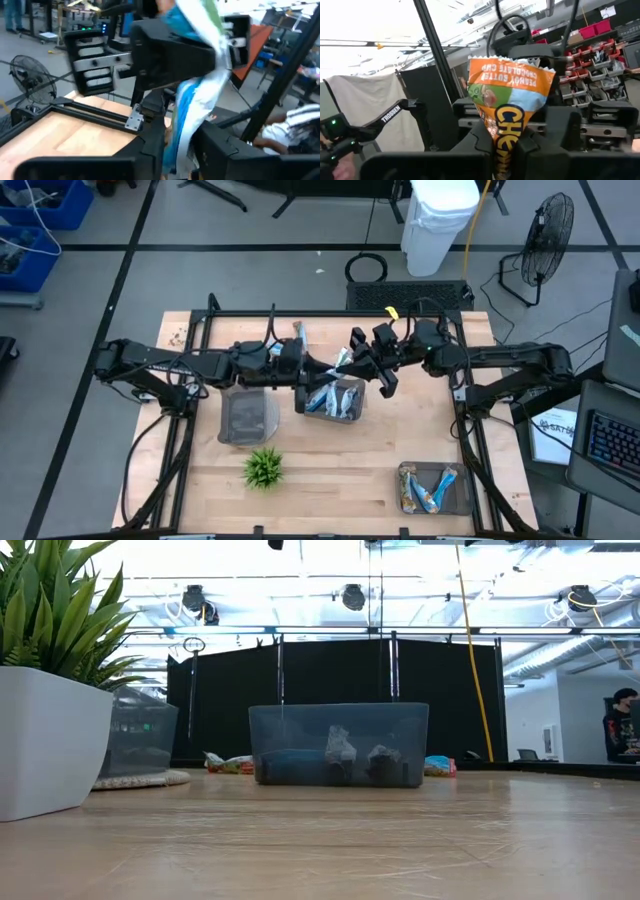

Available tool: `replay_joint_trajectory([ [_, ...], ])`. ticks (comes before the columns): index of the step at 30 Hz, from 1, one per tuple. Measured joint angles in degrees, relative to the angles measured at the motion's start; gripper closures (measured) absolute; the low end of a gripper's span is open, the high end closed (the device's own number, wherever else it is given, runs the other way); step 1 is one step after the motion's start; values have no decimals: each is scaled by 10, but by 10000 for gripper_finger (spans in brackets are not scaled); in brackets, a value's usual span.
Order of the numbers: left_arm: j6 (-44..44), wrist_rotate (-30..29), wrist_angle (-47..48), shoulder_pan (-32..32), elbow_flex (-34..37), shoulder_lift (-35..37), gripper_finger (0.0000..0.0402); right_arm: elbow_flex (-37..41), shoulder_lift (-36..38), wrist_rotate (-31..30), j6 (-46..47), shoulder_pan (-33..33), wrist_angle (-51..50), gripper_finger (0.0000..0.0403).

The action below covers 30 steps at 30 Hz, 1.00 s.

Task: Pick and place Granola Bars by type
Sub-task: Put the orange granola bar into the bottom black bin

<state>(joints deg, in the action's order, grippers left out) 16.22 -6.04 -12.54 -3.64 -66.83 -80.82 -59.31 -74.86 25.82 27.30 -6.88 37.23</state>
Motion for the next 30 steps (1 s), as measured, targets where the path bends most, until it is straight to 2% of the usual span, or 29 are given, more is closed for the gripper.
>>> replay_joint_trajectory([
  [4, 34, -1, 0, 10, 0, 0, 251, 0, 24, 13, -22, 0, -33, 392],
  [11, 28, 42, -31, 14, 0, 1, 129, 0, 69, 14, -66, -2, -110, 393],
  [18, 73, 47, -34, 28, 0, 10, 16, 0, 109, 18, -79, -2, -171, 393],
  [21, 97, 70, -22, 39, 0, 11, 8, 0, 127, 44, -95, 2, -226, 393],
  [30, 163, 151, -7, 76, 0, 13, 45, 0, 184, 104, -170, 45, -350, 395],
])
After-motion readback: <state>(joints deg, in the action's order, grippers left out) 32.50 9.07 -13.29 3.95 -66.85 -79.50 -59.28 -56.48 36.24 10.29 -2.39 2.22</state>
